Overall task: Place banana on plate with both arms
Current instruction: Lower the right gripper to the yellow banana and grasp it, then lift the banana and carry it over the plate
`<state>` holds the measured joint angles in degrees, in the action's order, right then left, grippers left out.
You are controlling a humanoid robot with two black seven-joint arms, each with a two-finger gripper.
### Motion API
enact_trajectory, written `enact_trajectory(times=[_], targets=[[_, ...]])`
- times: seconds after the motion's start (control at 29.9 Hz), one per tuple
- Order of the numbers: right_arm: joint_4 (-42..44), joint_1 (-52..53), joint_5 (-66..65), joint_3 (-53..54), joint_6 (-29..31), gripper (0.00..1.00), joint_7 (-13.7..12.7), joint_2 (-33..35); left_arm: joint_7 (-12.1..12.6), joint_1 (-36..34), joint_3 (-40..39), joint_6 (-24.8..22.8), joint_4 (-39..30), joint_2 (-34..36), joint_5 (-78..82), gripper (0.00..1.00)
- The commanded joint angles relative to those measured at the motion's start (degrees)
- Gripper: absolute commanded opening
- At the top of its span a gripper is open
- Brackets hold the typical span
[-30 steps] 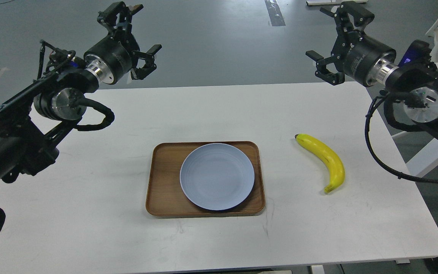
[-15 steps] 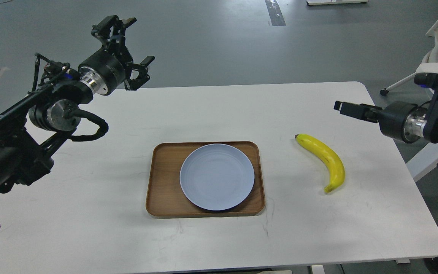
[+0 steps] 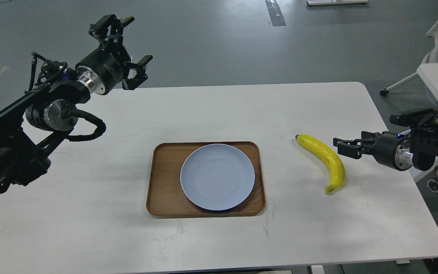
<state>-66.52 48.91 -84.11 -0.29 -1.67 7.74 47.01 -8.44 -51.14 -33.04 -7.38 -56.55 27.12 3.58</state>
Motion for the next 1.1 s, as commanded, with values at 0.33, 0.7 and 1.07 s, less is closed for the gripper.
enact_trajectory(times=[0.33, 0.7, 1.07], targets=[[3.3, -4.3, -0.1, -0.2, -5.2, 0.83, 3.2, -3.3, -3.1, 1.0, 0.0, 0.1, -3.1, 2.7, 0.0, 0.98], [8.7, -4.4, -1.7, -2.5, -5.3, 0.59, 3.3, -6.8, -3.1, 1.0, 0.2, 0.2, -3.1, 2.2, 0.1, 0.98], [9.0, -3.7, -1.7, -2.6, -8.5, 0.06, 3.3, -8.1, -3.3, 1.1, 0.3, 0.3, -3.1, 2.5, 0.2, 0.98]])
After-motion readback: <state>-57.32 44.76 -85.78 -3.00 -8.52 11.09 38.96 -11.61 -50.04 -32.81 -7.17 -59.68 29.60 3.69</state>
